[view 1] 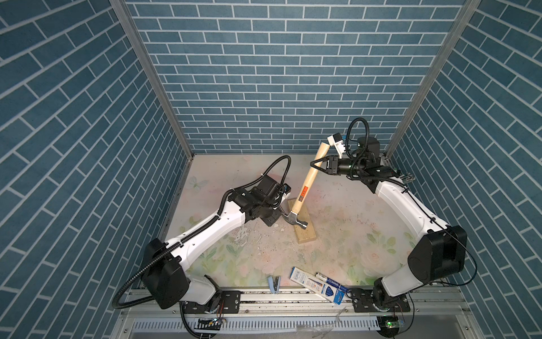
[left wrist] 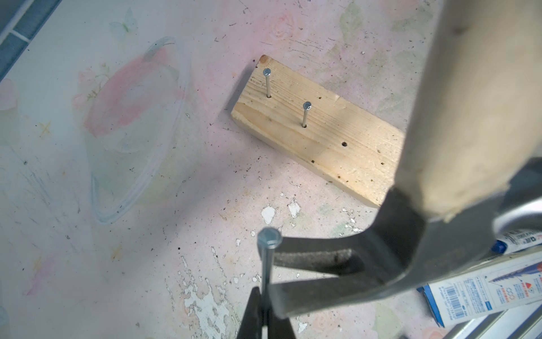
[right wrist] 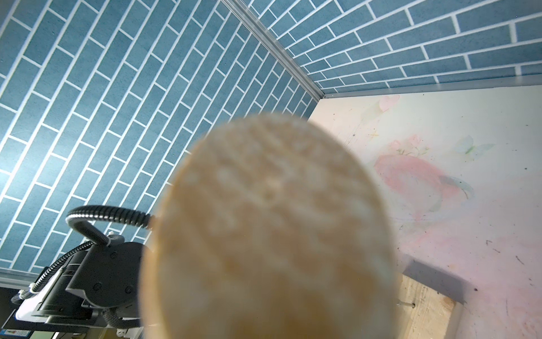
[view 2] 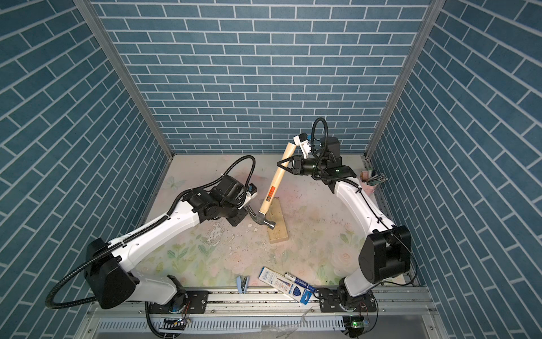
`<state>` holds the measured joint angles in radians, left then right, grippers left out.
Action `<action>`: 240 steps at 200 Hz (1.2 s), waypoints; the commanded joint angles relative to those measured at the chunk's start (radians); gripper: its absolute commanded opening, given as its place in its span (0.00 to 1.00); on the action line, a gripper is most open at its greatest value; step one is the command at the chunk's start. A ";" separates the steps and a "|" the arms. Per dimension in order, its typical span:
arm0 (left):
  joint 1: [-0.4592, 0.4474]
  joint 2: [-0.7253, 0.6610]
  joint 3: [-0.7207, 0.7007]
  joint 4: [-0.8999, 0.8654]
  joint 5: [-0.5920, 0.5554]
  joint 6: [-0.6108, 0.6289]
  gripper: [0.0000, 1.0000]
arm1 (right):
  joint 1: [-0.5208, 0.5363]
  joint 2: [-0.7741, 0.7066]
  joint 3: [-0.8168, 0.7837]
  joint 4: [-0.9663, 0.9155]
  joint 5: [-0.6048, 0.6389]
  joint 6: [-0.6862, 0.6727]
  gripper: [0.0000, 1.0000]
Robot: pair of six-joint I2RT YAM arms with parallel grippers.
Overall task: Use a claw hammer to pull out a nail
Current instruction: Pick up the nail with the hammer, then place the nail at the center of the board.
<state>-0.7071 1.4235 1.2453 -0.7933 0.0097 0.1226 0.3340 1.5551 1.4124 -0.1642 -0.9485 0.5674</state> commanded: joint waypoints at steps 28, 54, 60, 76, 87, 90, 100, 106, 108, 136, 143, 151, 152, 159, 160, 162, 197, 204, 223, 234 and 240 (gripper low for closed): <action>0.065 -0.008 0.027 0.003 -0.012 -0.050 0.00 | 0.005 -0.046 0.038 -0.090 0.020 0.030 0.00; 0.097 -0.017 0.025 0.014 0.005 -0.077 0.00 | 0.005 -0.054 0.057 -0.148 0.069 -0.008 0.00; 0.103 -0.020 0.025 0.017 0.009 -0.083 0.00 | 0.005 -0.057 0.062 -0.161 0.080 -0.017 0.00; 0.117 -0.023 0.023 0.023 0.022 -0.104 0.00 | 0.007 -0.066 0.073 -0.192 0.112 -0.038 0.00; 0.124 -0.023 0.022 0.026 0.028 -0.123 0.00 | 0.007 -0.074 0.079 -0.210 0.134 -0.049 0.00; 0.124 -0.021 0.022 0.026 0.028 -0.130 0.00 | 0.007 -0.077 0.081 -0.216 0.141 -0.054 0.00; 0.127 -0.018 0.023 0.028 0.029 -0.152 0.00 | 0.008 -0.085 0.089 -0.236 0.164 -0.069 0.00; 0.128 -0.015 0.021 0.032 0.029 -0.167 0.00 | 0.008 -0.090 0.095 -0.250 0.182 -0.078 0.00; 0.129 -0.014 0.020 0.034 0.029 -0.173 0.00 | 0.008 -0.092 0.097 -0.256 0.187 -0.082 0.00; 0.136 -0.002 0.000 0.064 0.035 -0.251 0.00 | 0.015 -0.116 0.121 -0.323 0.268 -0.126 0.00; 0.137 0.000 -0.005 0.070 0.038 -0.273 0.00 | 0.016 -0.122 0.126 -0.337 0.288 -0.136 0.00; 0.141 0.006 -0.013 0.080 0.041 -0.290 0.00 | 0.019 -0.128 0.132 -0.353 0.308 -0.148 0.00; 0.141 0.007 -0.014 0.081 0.041 -0.292 0.00 | 0.020 -0.128 0.133 -0.355 0.311 -0.149 0.00; 0.144 0.011 -0.019 0.087 0.047 -0.305 0.00 | 0.023 -0.134 0.139 -0.370 0.332 -0.158 0.00; 0.144 0.012 -0.020 0.088 0.049 -0.307 0.00 | 0.023 -0.135 0.139 -0.371 0.334 -0.160 0.00; 0.145 0.012 -0.022 0.090 0.051 -0.311 0.00 | 0.023 -0.137 0.140 -0.374 0.340 -0.162 0.00; 0.154 0.047 -0.025 0.109 0.060 -0.364 0.00 | 0.045 -0.150 0.164 -0.430 0.426 -0.202 0.00; 0.155 0.055 -0.025 0.111 0.059 -0.374 0.00 | 0.049 -0.150 0.168 -0.436 0.438 -0.207 0.00; 0.156 0.075 -0.027 0.120 0.055 -0.391 0.00 | 0.064 -0.152 0.176 -0.453 0.470 -0.222 0.00; 0.156 0.086 -0.029 0.127 0.052 -0.401 0.00 | 0.074 -0.150 0.180 -0.464 0.489 -0.230 0.00; 0.158 0.092 -0.029 0.131 0.050 -0.408 0.00 | 0.078 -0.150 0.183 -0.469 0.498 -0.235 0.00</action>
<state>-0.5571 1.4963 1.2285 -0.6819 0.0673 -0.2287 0.3923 1.4544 1.5375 -0.6323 -0.4732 0.3119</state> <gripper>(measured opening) 0.067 0.241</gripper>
